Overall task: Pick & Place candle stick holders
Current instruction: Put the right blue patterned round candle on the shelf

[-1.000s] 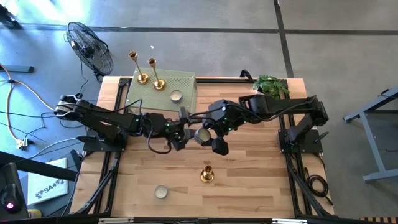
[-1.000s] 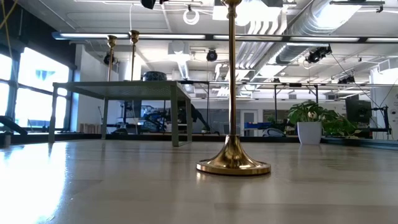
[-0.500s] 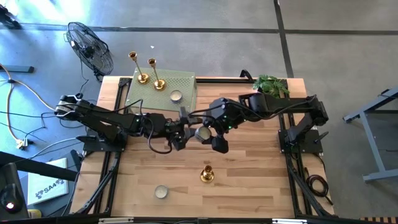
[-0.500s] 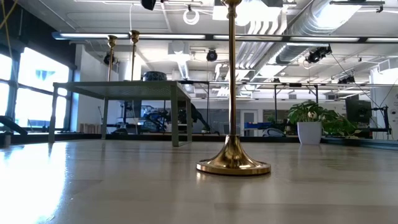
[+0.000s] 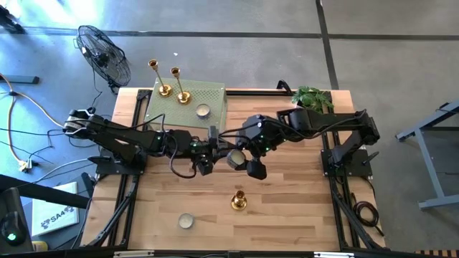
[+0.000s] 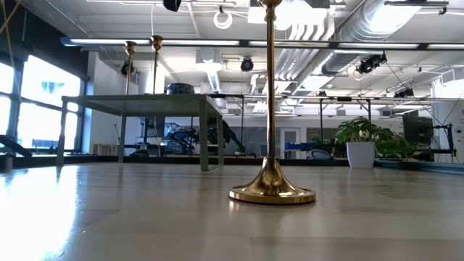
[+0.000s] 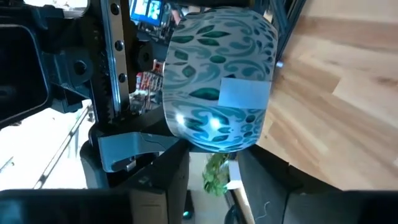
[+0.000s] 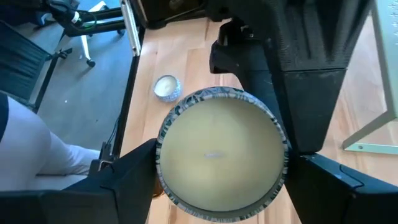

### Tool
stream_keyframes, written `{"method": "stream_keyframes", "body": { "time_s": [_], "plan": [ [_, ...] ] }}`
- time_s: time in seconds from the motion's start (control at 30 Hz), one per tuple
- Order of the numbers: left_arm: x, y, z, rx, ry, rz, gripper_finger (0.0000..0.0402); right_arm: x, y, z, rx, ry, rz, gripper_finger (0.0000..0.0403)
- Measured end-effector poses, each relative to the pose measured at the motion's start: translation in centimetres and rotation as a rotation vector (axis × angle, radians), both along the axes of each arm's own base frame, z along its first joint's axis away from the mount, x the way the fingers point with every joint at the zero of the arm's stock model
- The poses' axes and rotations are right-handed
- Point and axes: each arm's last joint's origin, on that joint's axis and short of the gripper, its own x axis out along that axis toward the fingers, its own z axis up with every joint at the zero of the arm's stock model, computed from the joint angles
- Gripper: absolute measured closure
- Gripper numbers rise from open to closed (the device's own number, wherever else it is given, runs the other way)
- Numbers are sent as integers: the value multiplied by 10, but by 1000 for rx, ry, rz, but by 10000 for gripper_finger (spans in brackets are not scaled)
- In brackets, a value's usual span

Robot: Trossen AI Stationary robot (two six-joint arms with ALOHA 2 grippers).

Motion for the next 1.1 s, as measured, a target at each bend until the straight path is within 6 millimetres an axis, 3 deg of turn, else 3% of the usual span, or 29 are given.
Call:
{"method": "stream_keyframes", "body": {
  "time_s": [1.1],
  "plan": [
    [0,0,1,18,-2,-8,273,1,-1,-1,-14,1,-3,111]
  ]
}}
